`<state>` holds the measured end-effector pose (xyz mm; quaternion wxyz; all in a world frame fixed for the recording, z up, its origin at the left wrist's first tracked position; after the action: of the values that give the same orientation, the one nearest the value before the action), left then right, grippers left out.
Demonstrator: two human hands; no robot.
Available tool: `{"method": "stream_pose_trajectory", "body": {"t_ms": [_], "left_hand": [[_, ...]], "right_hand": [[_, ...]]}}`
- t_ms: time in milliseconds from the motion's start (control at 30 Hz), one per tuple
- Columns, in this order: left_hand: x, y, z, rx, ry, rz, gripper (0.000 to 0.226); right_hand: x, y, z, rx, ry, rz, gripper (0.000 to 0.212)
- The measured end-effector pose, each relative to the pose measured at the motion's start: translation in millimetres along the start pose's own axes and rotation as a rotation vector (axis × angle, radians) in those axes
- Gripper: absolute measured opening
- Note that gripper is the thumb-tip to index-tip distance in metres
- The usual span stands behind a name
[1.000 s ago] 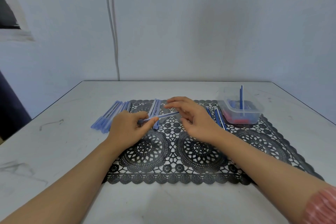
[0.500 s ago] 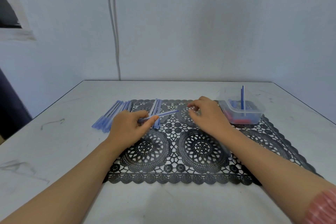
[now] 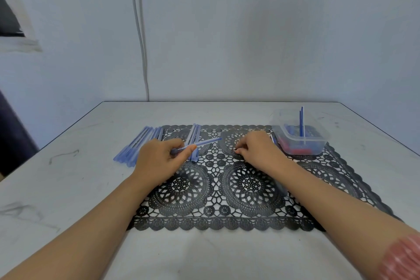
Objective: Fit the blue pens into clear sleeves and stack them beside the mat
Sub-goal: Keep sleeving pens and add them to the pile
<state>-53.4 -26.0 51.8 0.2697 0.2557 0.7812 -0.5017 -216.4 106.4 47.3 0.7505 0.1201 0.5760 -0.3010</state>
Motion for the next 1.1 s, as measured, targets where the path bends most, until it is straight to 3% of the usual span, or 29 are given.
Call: {"method": "stream_pose_trajectory", "body": {"t_ms": [233,533,1100], "left_hand": [[0.5,-0.2,0.0,-0.008,0.002,0.008,0.055],[1.2,0.1,-0.8,0.007,0.010,0.010,0.052],[1.6,0.9,-4.2,0.036,0.069,0.031,0.049]], "right_hand": [[-15.2,2.6,3.6,-0.047,-0.330,-0.191,0.009],[-15.9,10.0,11.2,-0.076,-0.709,-0.185,0.022],[-11.4,9.1,14.4,-0.129,-0.820,-0.168,0.030]]}}
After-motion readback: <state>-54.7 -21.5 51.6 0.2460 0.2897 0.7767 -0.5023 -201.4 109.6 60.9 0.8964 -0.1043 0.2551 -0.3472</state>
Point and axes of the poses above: each hand's wrist, its own y-axis away from the middle knuckle, its own x-axis out of the palm, z = x × y, the point moved 8 cm from there along -y, towards the middle knuckle, and after that the axes turned 1 degree about -z, right-handed, at the moved point
